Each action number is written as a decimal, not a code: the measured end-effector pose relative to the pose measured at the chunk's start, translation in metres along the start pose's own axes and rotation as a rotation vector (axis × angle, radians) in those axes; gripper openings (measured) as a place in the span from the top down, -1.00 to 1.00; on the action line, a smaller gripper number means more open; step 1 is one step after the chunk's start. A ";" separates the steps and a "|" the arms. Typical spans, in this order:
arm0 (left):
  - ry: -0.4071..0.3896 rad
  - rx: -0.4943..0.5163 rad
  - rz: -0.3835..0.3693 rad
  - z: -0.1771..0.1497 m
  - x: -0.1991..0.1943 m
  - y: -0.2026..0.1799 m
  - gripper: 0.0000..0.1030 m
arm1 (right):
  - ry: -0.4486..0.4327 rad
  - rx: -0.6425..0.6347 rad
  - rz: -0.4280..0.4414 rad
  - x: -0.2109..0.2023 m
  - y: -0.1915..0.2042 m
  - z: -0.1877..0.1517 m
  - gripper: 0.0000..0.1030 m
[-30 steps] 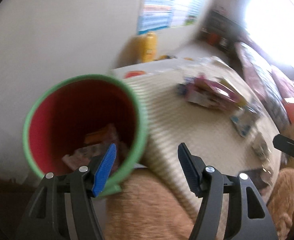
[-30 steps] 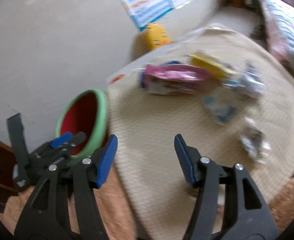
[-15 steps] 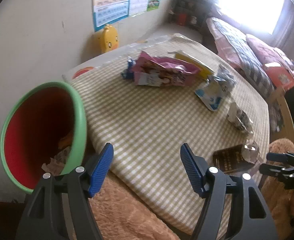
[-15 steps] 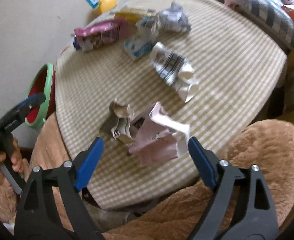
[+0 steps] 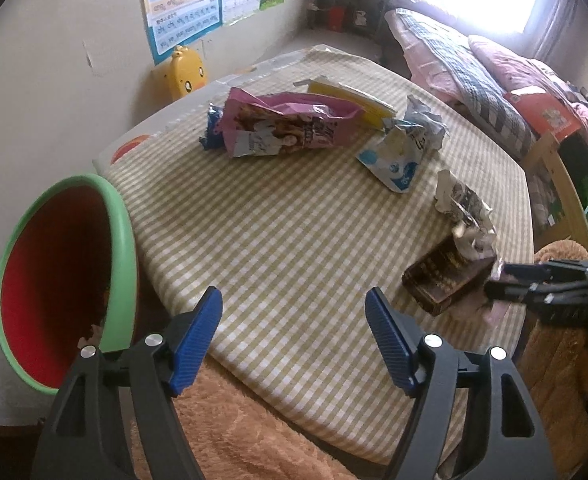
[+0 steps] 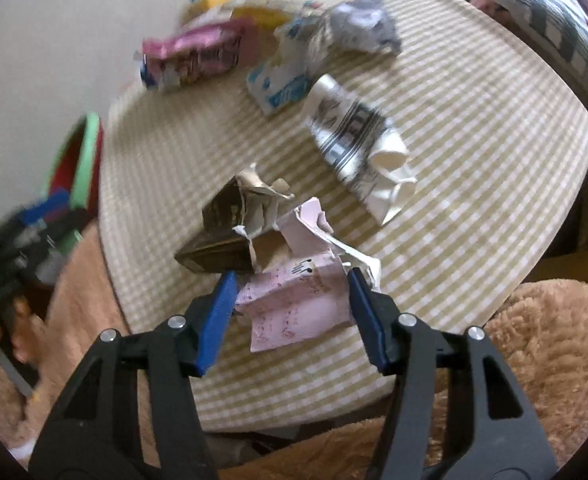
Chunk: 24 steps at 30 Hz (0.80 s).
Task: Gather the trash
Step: 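Grasp the dark cigarette box with the left gripper while the right grasps pink paper carton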
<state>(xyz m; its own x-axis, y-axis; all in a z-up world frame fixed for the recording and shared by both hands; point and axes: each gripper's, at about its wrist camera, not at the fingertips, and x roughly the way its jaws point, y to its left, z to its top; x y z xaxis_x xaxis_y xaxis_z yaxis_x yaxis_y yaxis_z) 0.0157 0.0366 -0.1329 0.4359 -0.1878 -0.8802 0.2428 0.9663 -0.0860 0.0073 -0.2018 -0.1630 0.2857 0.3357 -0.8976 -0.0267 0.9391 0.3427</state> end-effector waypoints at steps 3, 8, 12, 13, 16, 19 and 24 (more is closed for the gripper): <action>0.008 0.035 -0.010 0.001 0.005 -0.010 -0.36 | -0.092 0.071 0.014 -0.019 -0.014 -0.001 -0.07; 0.013 0.138 -0.043 0.010 0.014 -0.041 -0.36 | -0.244 0.192 -0.012 -0.050 -0.043 -0.003 -0.07; -0.009 0.236 -0.066 0.021 0.022 -0.072 -0.37 | -0.279 0.252 0.009 -0.056 -0.061 0.003 -0.07; -0.019 0.283 -0.064 0.026 0.025 -0.082 -0.37 | -0.283 0.248 0.009 -0.056 -0.061 0.003 -0.07; -0.021 0.386 -0.036 0.040 0.040 -0.104 -0.37 | -0.289 0.243 0.011 -0.056 -0.059 0.001 -0.07; 0.022 0.455 -0.057 0.052 0.060 -0.119 -0.37 | -0.296 0.251 0.032 -0.055 -0.058 0.001 -0.07; 0.130 0.614 -0.006 0.056 0.101 -0.136 -0.37 | -0.306 0.256 0.057 -0.055 -0.059 -0.002 -0.07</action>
<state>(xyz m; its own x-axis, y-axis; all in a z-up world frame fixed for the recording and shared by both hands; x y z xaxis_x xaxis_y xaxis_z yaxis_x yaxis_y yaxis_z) 0.0755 -0.1234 -0.1840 0.3335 -0.1325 -0.9334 0.7155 0.6803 0.1591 -0.0087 -0.2759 -0.1345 0.5637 0.3133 -0.7643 0.1774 0.8578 0.4825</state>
